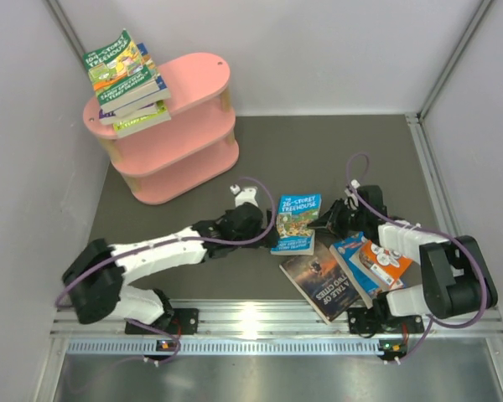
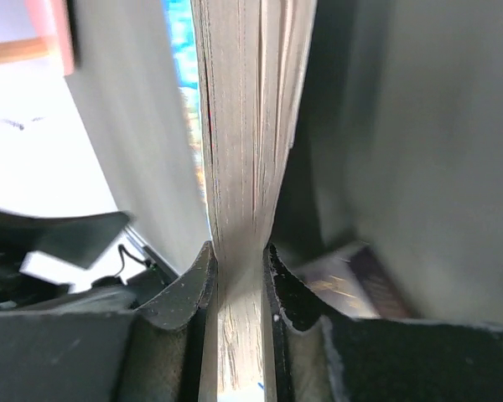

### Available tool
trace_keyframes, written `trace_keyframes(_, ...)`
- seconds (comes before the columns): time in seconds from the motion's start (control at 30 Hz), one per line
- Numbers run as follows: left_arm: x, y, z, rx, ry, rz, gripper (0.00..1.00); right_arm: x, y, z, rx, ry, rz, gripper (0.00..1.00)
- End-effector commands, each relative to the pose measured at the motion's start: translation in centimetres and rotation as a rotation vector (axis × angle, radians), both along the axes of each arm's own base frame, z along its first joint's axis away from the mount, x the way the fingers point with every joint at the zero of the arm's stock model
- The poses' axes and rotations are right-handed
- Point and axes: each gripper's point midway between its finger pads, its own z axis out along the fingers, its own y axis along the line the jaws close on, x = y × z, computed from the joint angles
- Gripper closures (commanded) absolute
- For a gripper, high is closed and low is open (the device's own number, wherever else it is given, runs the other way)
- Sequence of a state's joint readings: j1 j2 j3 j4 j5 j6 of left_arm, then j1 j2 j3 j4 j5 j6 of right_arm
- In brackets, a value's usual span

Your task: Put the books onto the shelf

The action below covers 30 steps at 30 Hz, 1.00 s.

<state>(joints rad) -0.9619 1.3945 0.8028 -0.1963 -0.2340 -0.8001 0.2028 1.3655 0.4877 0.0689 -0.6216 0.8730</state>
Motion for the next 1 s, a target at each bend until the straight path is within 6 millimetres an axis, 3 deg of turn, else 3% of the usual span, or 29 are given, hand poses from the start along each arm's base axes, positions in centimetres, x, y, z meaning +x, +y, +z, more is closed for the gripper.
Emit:
trace_keyframes(0.0, 0.8, 4.4, 4.1, 0.031, -0.104, 0.085, 0.01, 2.2, 2.4, 5.2, 0.039, -0.150, 0.056, 1.00)
trace_keyframes(0.07, 0.8, 6.5, 6.1, 0.003, -0.146, 0.131, 0.01, 2.9, 4.4, 7.6, 0.073, -0.202, 0.089, 1.00)
trace_keyframes(0.1, 0.5, 7.8, 6.1, 0.024, -0.143, 0.153, 0.01, 3.1, 5.2, 8.0, 0.085, -0.208, 0.099, 1.00)
trace_keyframes(0.13, 0.3, 9.0, 7.5, -0.001, -0.169, 0.178, 0.01, 3.3, 6.8, 9.7, 0.116, -0.256, 0.133, 1.00)
trace_keyframes(0.2, 0.0, 10.6, 8.7, -0.007, -0.201, 0.226, 0.01, 3.5, 8.8, 10.4, 0.153, -0.247, 0.156, 1.00)
trace_keyframes(0.23, -0.7, 11.8, 9.7, -0.024, -0.216, 0.239, 0.01, 3.6, 10.7, 12.1, 0.187, -0.293, 0.194, 1.00)
trace_keyframes(0.37, -1.8, 14.5, 11.3, -0.060, -0.266, 0.295, 0.01, 4.0, 15.5, 14.1, 0.251, -0.315, 0.257, 1.00)
trace_keyframes(0.4, -2.0, 15.0, 11.4, -0.065, -0.268, 0.310, 0.01, 4.5, 16.5, 13.0, 0.249, -0.278, 0.257, 1.00)
trace_keyframes(0.43, -2.2, 15.7, 12.0, -0.079, -0.285, 0.329, 0.01, 4.7, 18.3, 14.6, 0.283, -0.314, 0.286, 1.00)
trace_keyframes(0.47, -2.7, 16.4, 11.5, -0.058, -0.271, 0.334, 0.01, 5.0, 19.2, 14.8, 0.301, -0.305, 0.285, 1.00)
trace_keyframes(0.63, -3.8, 17.9, 12.1, -0.084, -0.274, 0.365, 0.01, 7.1, 26.0, 14.3, 0.349, -0.281, 0.335, 1.00)
trace_keyframes(0.67, -4.0, 18.2, 12.0, -0.082, -0.272, 0.370, 0.01, 7.8, 27.2, 12.0, 0.332, -0.244, 0.331, 1.00)
trace_keyframes(0.7, -4.1, 18.3, 12.1, -0.085, -0.272, 0.369, 0.01, 8.6, 28.6, 13.6, 0.357, -0.277, 0.334, 1.00)
trace_keyframes(0.83, -4.4, 18.6, 12.3, -0.104, -0.276, 0.375, 0.01, 10.1, 33.4, 12.5, 0.383, -0.263, 0.338, 1.00)
trace_keyframes(0.87, -4.4, 18.6, 12.3, -0.108, -0.276, 0.371, 0.01, 10.7, 34.3, 10.5, 0.370, -0.240, 0.332, 1.00)
trace_keyframes(0.9, -4.4, 18.5, 12.3, -0.108, -0.276, 0.369, 0.01, 11.0, 35.7, 12.0, 0.395, -0.263, 0.339, 1.00)
trace_keyframes(0.93, -4.3, 18.4, 12.3, -0.105, -0.275, 0.368, 0.01, 11.3, 36.4, 11.8, 0.400, -0.257, 0.337, 1.00)
trace_keyframes(0.97, -4.3, 18.4, 12.2, -0.101, -0.276, 0.368, 0.01, 11.8, 37.1, 10.0, 0.388, -0.237, 0.328, 1.00)
